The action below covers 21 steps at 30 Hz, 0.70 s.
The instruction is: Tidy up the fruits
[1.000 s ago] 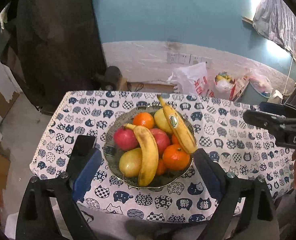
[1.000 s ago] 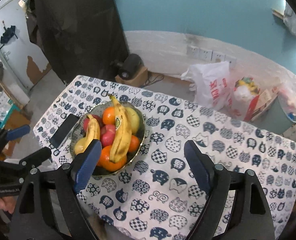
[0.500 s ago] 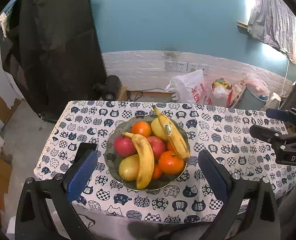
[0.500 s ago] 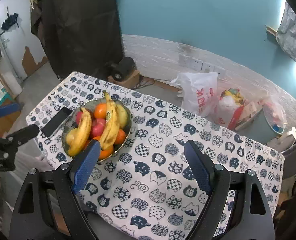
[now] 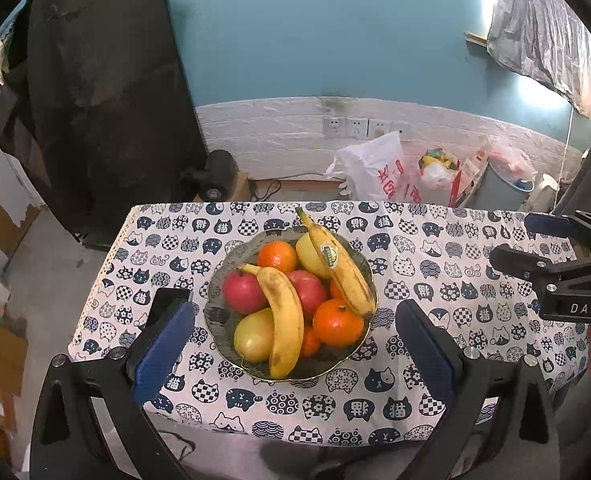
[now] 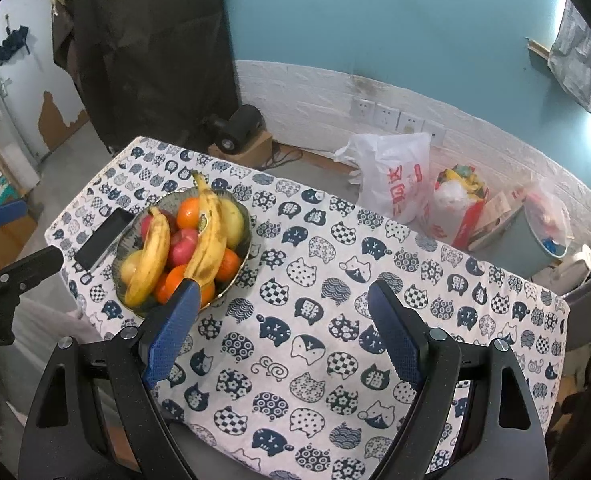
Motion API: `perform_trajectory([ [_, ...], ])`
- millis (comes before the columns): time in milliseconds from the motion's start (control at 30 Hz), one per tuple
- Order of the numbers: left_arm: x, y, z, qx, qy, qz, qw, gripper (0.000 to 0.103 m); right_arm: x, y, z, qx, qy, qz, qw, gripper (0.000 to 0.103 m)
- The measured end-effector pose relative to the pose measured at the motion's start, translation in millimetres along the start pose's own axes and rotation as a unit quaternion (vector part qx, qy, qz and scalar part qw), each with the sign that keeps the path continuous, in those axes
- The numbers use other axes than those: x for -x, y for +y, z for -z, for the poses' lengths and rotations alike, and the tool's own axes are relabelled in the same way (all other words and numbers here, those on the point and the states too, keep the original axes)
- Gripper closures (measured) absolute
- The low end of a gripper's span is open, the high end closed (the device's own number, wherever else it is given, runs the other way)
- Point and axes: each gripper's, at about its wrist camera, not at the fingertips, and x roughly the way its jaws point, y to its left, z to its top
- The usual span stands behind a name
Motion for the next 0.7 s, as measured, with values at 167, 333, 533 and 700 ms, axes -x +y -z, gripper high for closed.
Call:
perform_trajectory([
  [167, -1.9, 0.0, -0.4, 0.001, 0.003, -0.002, 1.0, 0.002, -1.5, -0.5, -0.3, 0.001, 0.001, -0.002, 1.0, 0.019],
  [333, -1.9, -1.2, -0.1, 0.001, 0.002, 0.0, 1.0, 0.002, -1.7, -0.2, -0.3, 0.0, 0.001, -0.002, 1.0, 0.019],
  [533, -2.0, -2.1, 0.1, 0.0, 0.003, 0.001, 1.0, 0.002, -2.1, -0.7, -0.5, 0.0, 0.002, -0.001, 1.0, 0.019],
  [700, -2.5, -2.1, 0.0, 0.002, 0.004, 0.003, 1.0, 0.002, -2.2, -0.4, -0.4, 0.001, 0.003, -0.001, 1.0, 0.019],
])
